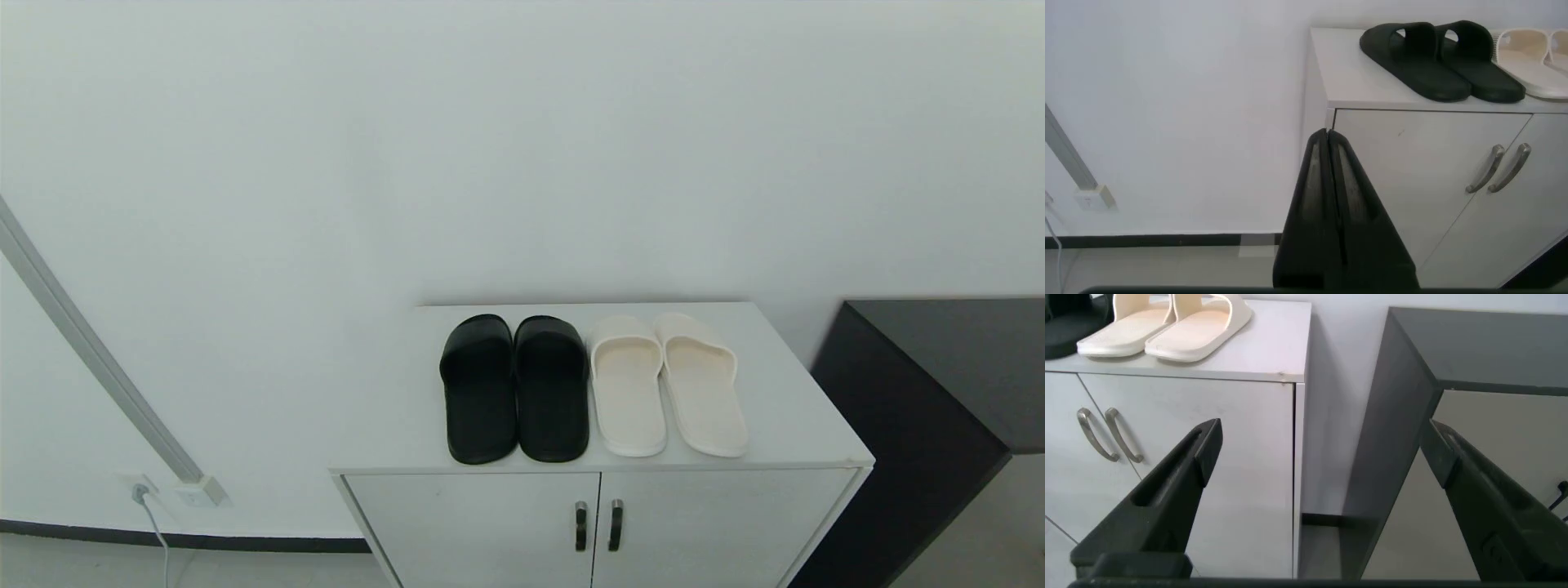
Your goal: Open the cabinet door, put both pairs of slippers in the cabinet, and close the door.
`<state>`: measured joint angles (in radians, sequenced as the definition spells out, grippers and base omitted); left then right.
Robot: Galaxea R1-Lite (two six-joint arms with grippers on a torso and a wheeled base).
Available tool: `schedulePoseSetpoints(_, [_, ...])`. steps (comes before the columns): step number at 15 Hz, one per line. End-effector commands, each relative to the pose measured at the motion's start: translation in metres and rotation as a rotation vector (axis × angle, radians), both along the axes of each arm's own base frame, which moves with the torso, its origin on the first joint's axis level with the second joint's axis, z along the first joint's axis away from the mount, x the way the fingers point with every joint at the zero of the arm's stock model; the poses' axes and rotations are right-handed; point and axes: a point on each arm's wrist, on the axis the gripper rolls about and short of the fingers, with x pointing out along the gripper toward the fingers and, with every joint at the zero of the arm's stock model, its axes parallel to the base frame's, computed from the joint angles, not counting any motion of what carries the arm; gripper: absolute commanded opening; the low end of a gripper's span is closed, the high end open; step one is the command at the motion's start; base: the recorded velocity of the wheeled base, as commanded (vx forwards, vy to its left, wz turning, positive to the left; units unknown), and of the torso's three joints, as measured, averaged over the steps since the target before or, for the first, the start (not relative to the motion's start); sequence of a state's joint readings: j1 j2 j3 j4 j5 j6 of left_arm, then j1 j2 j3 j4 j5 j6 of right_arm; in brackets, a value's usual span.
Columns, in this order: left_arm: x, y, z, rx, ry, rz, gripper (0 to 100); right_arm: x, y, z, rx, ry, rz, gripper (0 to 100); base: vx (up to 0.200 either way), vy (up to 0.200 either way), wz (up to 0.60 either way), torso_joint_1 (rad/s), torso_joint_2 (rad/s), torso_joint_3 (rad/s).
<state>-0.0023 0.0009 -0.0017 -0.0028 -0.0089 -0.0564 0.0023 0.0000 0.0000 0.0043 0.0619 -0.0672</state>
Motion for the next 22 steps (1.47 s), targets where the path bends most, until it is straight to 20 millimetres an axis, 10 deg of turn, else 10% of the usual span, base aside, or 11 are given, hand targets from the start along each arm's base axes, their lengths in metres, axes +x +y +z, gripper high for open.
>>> schedulePoseSetpoints(1, [0.0,0.0,0.0,0.0,0.001,0.001,0,0.0,0.0,0.0,-0.003,0.0,0.002,100,0.0,0.0,0.0,0.0,0.0,0.0])
schedulePoseSetpoints(17, [0.0,0.0,0.0,0.001,0.001,-0.003,0,0.0,0.0,0.001,-0.023,-0.007,0.019,100,0.0,0.0,0.0,0.0,0.0,0.0])
schedulePoseSetpoints(19, [0.0,0.0,0.0,0.001,0.001,-0.006,0,-0.003,0.0,0.015,0.0,-0.056,0.017,100,0.0,0.0,0.0,0.0,0.0,0.0])
schedulePoseSetpoints(20, [0.0,0.0,0.0,0.003,0.001,-0.004,0,-0.016,-0.001,0.081,0.114,-0.135,0.057,100,0.0,0.0,0.0,0.0,0.0,0.0])
schedulePoseSetpoints(22, [0.0,0.0,0.0,0.003,0.001,-0.004,0,-0.006,0.002,0.082,0.078,0.003,0.137,100,0.0,0.0,0.0,0.0,0.0,0.0])
